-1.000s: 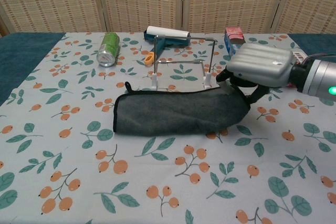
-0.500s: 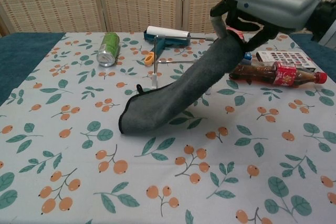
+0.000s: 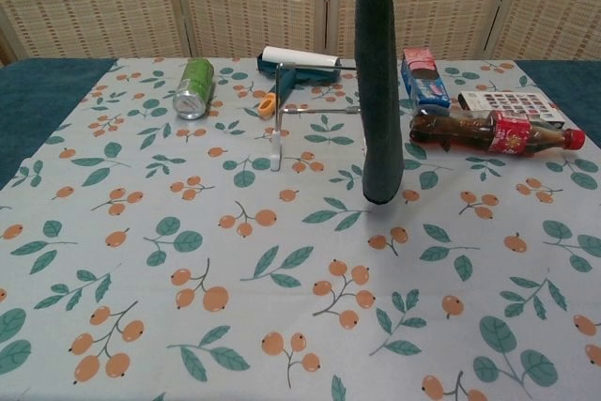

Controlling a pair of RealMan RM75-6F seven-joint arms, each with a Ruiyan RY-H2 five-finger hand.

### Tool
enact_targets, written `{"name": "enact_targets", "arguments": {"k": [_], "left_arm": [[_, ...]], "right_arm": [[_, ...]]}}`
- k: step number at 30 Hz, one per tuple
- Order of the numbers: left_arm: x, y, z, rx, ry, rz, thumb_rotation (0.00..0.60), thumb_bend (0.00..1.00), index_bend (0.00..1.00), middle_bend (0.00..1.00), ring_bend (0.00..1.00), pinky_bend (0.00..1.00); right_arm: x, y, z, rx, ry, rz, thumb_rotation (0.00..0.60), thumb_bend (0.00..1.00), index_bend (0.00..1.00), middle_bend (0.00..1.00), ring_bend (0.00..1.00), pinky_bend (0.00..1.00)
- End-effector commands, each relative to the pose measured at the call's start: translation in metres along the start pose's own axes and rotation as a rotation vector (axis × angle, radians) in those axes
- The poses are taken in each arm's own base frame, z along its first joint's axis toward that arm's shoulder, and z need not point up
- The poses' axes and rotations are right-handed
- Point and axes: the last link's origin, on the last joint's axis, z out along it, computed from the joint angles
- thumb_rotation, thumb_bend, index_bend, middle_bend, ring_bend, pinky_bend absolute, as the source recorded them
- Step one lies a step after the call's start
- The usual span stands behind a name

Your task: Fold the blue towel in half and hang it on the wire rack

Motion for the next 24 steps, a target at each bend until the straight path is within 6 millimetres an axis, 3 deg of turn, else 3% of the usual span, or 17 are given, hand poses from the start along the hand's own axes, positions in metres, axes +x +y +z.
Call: {"name": "enact_targets", "arguments": {"k": [1,24], "left_arm": [[0.001,-0.001,-0.001,0.001,0.0,-0.001,0.6,0.0,0.0,0.0,0.0,0.0],[0.0,-0.013,-0.008,0.023,-0.003,-0.002,0.6,0.0,0.0,0.0,0.0,0.0]], "right_arm": [[0.002,-0.003,0.005,-0.013,0.004,-0.006,0.6,0.59,0.8,0.92,0.87,1.0],[-0.039,-0.005,0.09,-0.181,-0.105,-0.067,0.6,0.6,0.8,0.92,0.87,1.0]]}}
